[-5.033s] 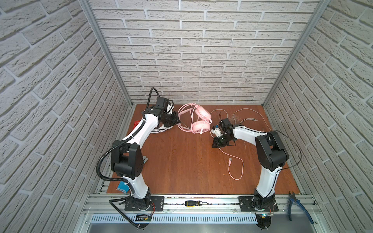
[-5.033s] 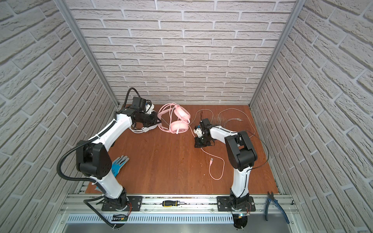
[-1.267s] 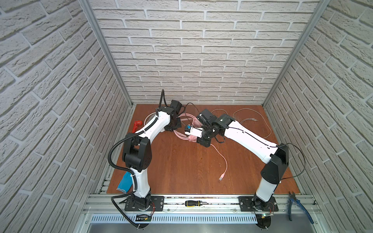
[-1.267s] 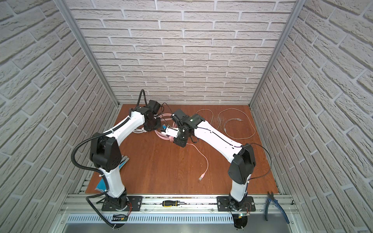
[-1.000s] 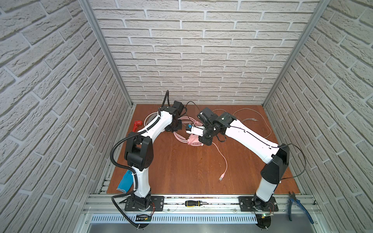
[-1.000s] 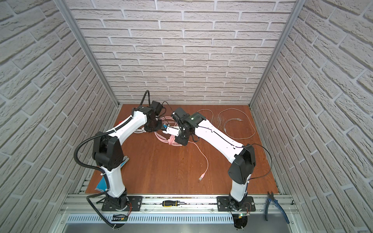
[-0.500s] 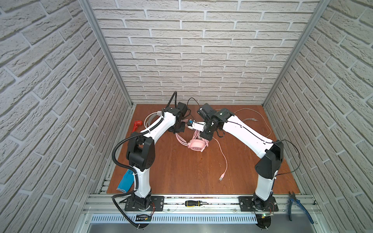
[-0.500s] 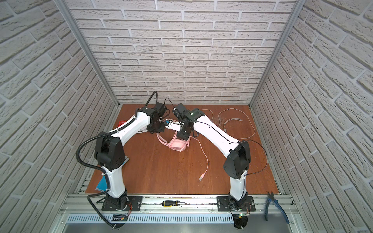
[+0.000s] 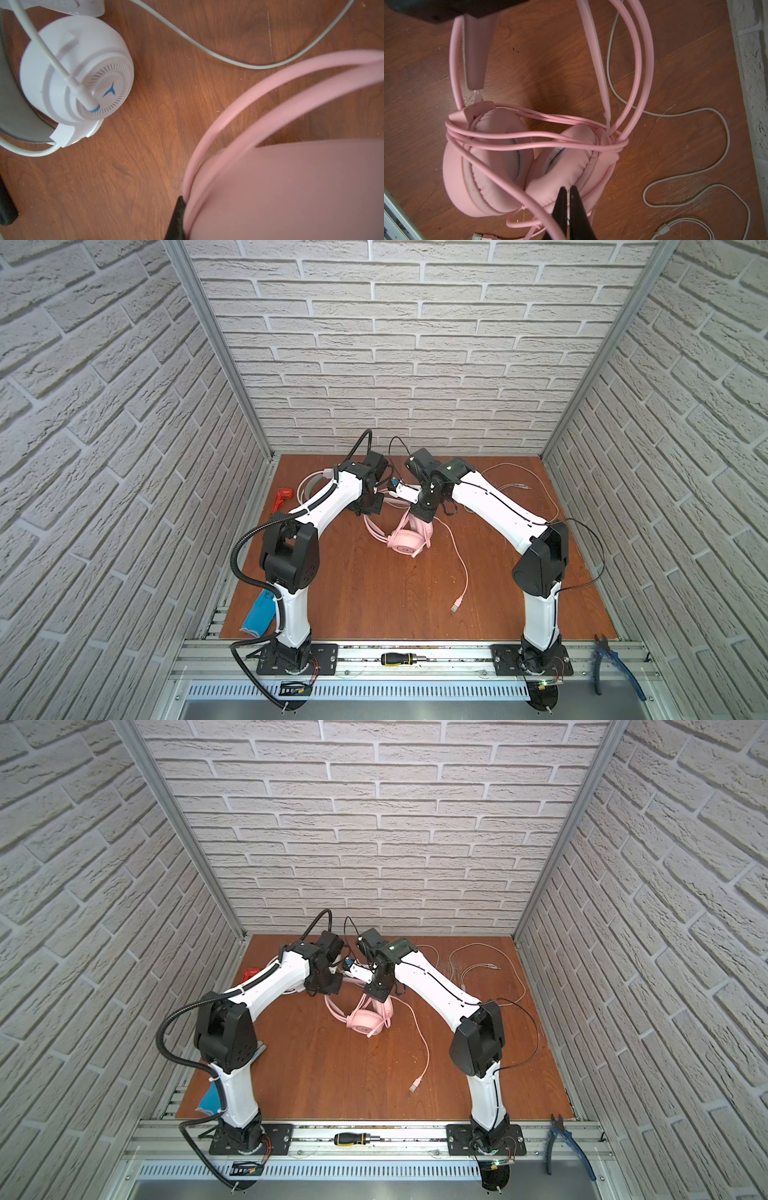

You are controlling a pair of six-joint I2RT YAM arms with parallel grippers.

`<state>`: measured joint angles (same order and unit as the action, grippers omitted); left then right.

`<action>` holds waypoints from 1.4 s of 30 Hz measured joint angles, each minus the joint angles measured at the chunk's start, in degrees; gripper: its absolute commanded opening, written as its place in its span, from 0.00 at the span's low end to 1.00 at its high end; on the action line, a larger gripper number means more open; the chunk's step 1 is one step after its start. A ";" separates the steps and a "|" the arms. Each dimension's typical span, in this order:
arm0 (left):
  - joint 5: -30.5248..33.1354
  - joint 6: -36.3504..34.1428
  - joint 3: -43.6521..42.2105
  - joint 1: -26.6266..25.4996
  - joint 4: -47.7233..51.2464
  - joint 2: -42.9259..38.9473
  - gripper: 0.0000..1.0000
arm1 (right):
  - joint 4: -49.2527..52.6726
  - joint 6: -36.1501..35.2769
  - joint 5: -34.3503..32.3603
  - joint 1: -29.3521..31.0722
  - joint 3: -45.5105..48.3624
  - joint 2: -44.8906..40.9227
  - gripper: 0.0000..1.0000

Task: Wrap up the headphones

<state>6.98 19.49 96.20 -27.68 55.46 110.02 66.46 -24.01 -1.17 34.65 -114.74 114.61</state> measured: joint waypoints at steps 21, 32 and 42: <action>-4.33 -3.43 -1.86 -0.15 -0.20 -2.62 0.00 | -4.50 9.20 2.58 -7.37 1.73 2.97 0.14; -8.00 -3.96 -4.17 -0.13 -0.70 -4.79 0.00 | -9.27 15.72 7.06 -11.91 8.22 3.28 0.21; -12.66 -3.28 -6.93 1.75 -3.10 -7.67 0.00 | -14.16 20.59 11.47 -13.86 15.56 3.28 0.23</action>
<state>-5.67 16.21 89.27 -25.93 52.36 102.35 52.29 -3.42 10.31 20.80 -99.18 117.89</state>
